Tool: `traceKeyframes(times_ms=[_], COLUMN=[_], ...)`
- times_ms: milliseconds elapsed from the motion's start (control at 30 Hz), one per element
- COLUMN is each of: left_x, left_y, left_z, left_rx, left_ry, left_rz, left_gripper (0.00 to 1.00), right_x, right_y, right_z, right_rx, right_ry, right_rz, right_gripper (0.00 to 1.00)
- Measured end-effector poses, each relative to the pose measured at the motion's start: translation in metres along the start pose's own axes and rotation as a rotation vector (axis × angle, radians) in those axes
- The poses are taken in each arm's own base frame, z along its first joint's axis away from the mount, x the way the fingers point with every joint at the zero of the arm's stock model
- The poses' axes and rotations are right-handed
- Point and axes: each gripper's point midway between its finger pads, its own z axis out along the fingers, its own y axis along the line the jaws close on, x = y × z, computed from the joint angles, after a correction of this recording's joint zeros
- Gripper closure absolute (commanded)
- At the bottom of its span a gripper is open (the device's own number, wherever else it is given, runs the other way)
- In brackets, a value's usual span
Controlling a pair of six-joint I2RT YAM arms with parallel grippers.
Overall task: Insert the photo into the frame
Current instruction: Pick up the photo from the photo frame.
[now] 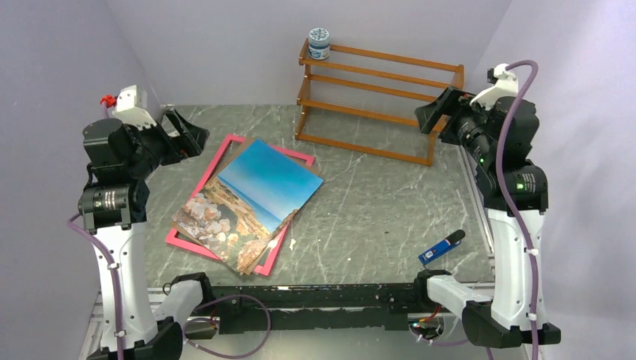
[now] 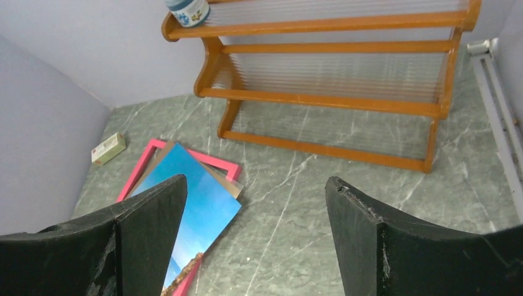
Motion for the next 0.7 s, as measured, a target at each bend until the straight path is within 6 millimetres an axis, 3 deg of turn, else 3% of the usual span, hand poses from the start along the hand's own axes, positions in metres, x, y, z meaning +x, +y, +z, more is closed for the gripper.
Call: traceKeyframes(times_ms=[167, 367, 567, 700], left_x=[0.025, 0.05, 0.084, 0.116], left_y=[0.004, 0.008, 0.019, 0.026], left_z=[0.001, 0.003, 0.016, 0.03], left_rx=[0.022, 0.045, 0.054, 0.068], left_ry=[0.022, 0.031, 0.102, 0.196], left_rz=[-0.014, -0.028, -0.062, -0.125], left_gripper=[0.02, 0.02, 0.02, 0.02], right_x=[0.025, 0.089, 0.176, 0.25], right_y=[-0.003, -0.02, -0.034, -0.024], right_z=[0.017, 0.049, 0.085, 0.09], right_rx=[-0.021, 0.004, 0.014, -0.041], right_ry=[0.049, 0.21, 0.42, 0.545], right_rz=[0.037, 0.135, 0.291, 0.421], right_gripper=[0.1, 0.14, 0.19, 0.19])
